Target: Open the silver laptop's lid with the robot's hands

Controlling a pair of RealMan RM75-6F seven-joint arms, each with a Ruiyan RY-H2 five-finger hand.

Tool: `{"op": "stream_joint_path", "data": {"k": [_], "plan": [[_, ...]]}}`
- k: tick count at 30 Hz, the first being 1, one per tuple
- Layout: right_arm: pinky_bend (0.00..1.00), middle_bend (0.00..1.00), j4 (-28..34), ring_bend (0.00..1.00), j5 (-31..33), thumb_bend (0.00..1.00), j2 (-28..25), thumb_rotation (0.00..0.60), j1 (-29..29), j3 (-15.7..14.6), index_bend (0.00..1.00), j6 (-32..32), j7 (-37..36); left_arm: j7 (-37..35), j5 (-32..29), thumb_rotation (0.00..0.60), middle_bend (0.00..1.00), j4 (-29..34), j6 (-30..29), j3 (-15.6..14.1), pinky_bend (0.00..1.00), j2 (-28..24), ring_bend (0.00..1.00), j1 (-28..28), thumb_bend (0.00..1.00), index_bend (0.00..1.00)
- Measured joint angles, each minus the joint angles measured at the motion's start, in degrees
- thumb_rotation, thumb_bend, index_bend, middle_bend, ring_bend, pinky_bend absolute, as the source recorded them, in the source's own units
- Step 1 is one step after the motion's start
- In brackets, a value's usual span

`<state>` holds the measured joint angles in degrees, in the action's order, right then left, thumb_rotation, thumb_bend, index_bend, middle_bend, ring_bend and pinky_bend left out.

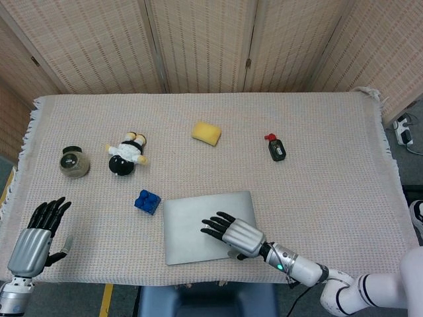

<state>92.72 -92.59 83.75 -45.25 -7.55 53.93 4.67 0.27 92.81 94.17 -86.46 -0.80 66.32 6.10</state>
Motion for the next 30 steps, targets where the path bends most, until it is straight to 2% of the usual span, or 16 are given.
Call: {"op": "stream_joint_path", "data": {"k": [8, 18, 30], "plan": [[0.0, 0.0, -2.27, 0.0, -1.68, 0.37, 3.46, 0.6, 0.96, -0.71, 0.0, -1.02, 1.9, -0.73, 0.03, 0.6, 0.07, -0.38, 0.03, -0.4, 0.0, -0.01, 0.0, -0.31, 0.52, 0.06], [0.0, 0.0, -5.27, 0.0, -1.75, 0.37, 8.09, 0.6, 0.91, 0.87, 0.0, -2.88, 4.39, -2.0, -0.03, 0.6, 0.07, -1.35, -0.06, -0.45, 0.0, 0.12, 0.0, -0.46, 0.52, 0.05], [0.0, 0.0, -7.81, 0.0, -0.84, 0.37, 10.86, 0.6, 0.53, 2.19, 0.0, -4.99, 6.86, -2.82, -0.17, 0.6, 0.07, -2.29, 0.1, -0.42, 0.0, 0.49, 0.0, -0.46, 0.52, 0.05]]}}
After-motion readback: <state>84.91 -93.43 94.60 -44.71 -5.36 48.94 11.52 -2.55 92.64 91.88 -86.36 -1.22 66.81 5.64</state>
